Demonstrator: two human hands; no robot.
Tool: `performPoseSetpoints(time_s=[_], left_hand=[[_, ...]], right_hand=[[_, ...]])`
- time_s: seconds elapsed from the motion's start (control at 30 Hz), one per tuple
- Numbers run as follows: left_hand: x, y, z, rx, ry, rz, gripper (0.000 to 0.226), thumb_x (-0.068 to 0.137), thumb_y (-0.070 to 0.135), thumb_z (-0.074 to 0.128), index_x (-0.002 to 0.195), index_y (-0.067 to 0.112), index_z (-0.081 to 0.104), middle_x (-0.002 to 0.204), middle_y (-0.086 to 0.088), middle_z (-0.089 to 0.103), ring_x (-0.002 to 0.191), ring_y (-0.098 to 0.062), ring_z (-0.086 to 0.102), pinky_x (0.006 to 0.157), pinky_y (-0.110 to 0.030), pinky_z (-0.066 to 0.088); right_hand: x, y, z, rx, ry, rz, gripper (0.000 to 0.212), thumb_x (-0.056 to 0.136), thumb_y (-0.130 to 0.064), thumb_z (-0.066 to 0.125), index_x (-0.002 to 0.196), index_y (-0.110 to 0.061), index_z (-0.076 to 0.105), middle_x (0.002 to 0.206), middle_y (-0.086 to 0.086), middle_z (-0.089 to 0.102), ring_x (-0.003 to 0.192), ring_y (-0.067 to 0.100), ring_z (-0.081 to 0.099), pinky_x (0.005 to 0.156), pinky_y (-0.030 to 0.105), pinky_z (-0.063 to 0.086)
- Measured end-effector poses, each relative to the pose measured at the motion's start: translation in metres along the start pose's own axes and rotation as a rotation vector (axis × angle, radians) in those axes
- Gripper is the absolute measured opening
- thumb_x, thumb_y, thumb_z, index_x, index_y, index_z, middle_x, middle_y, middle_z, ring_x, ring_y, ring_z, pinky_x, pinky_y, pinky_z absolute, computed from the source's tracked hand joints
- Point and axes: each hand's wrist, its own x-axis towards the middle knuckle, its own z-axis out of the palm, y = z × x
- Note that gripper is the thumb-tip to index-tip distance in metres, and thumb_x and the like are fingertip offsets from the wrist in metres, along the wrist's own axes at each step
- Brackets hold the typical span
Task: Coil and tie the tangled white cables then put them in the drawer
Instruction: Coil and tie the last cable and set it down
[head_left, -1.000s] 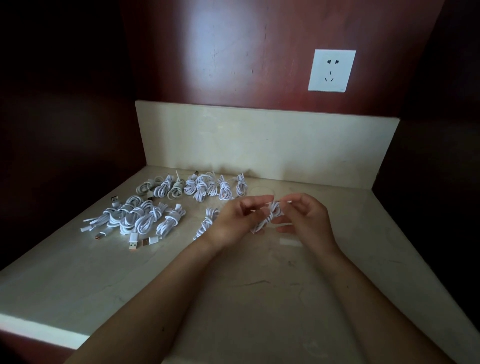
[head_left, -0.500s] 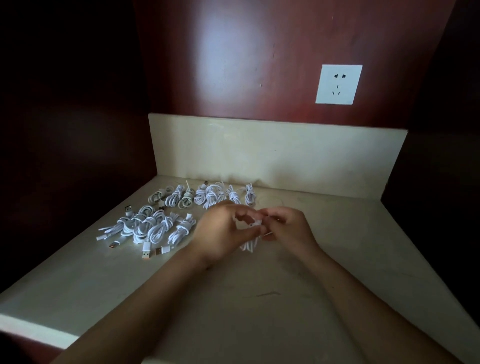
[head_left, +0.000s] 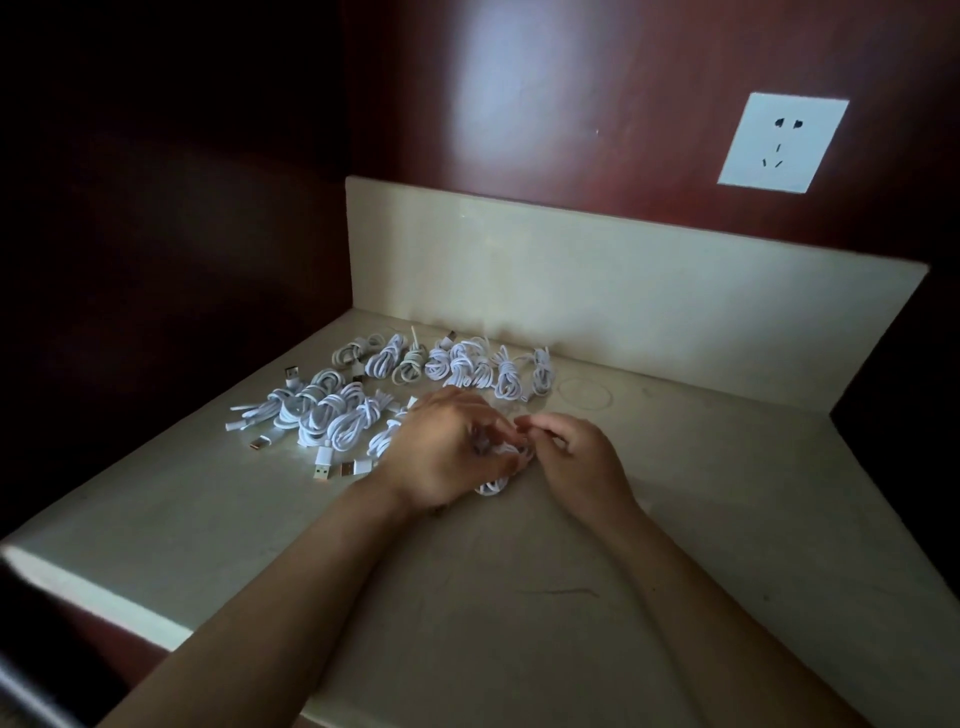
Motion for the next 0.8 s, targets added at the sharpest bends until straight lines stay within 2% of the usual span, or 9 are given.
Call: performPoseSetpoints(time_s=[0.13,0.23,0.33,0.47,0.67,0.8], left_hand=[[-0.001,0.0,0.001,-0.023,0.015,-0.004,0.023,0.072,0.057,0.062,0.085,0.042,0.073,0.078,0.011,0.066,0.081,-0.002,0.055,0.08,-0.023,0.041],[-0.002,0.0,0.002,-0.08,0.053,-0.028,0.024,0.073,0.056,0.066,0.085,0.036,0.074,0.079,0.018,0.065,0.083,-0.002,0.058,0.081,-0.025,0.045],[-0.002,-0.002,0.004,-0.142,0.085,-0.077,0.024,0.076,0.052,0.069,0.083,0.029,0.073,0.079,0.019,0.066,0.084,-0.002,0.061,0.08,-0.029,0.049],[-0.003,-0.003,0.002,-0.167,0.11,-0.126,0.016,0.078,0.042,0.071,0.084,0.028,0.072,0.08,0.018,0.067,0.085,-0.003,0.062,0.082,-0.032,0.05],[0.005,-0.002,-0.001,-0.007,0.071,-0.038,0.013,0.081,0.044,0.064,0.081,0.032,0.07,0.08,0.017,0.067,0.083,-0.001,0.061,0.083,-0.037,0.049],[0.009,0.0,0.0,0.009,0.08,0.004,0.008,0.081,0.037,0.066,0.082,0.031,0.071,0.078,0.016,0.065,0.078,0.0,0.06,0.079,-0.034,0.05]], right_hand=[[-0.004,0.002,0.001,-0.055,-0.015,-0.024,0.039,0.081,-0.037,0.047,0.109,-0.028,0.072,0.109,-0.01,0.071,0.11,0.013,0.062,0.097,0.038,0.048],[-0.007,0.003,0.0,-0.083,0.0,-0.072,0.03,0.087,-0.031,0.055,0.113,-0.024,0.071,0.113,-0.007,0.07,0.113,0.014,0.058,0.1,0.034,0.044],[-0.007,0.007,-0.003,-0.112,0.019,-0.113,0.025,0.091,-0.019,0.063,0.114,-0.02,0.071,0.115,-0.004,0.069,0.115,0.014,0.055,0.097,0.026,0.039],[-0.008,0.007,-0.002,-0.16,0.022,-0.158,0.026,0.09,-0.017,0.064,0.115,-0.02,0.07,0.116,-0.003,0.069,0.115,0.015,0.055,0.095,0.024,0.038],[-0.015,0.006,-0.011,-0.216,0.062,-0.181,0.029,0.088,-0.014,0.065,0.116,-0.018,0.07,0.117,-0.002,0.068,0.113,0.017,0.056,0.093,0.022,0.036],[-0.016,0.008,-0.014,-0.236,0.116,-0.175,0.03,0.088,-0.02,0.059,0.115,-0.018,0.07,0.115,-0.002,0.069,0.111,0.016,0.057,0.092,0.021,0.037]])
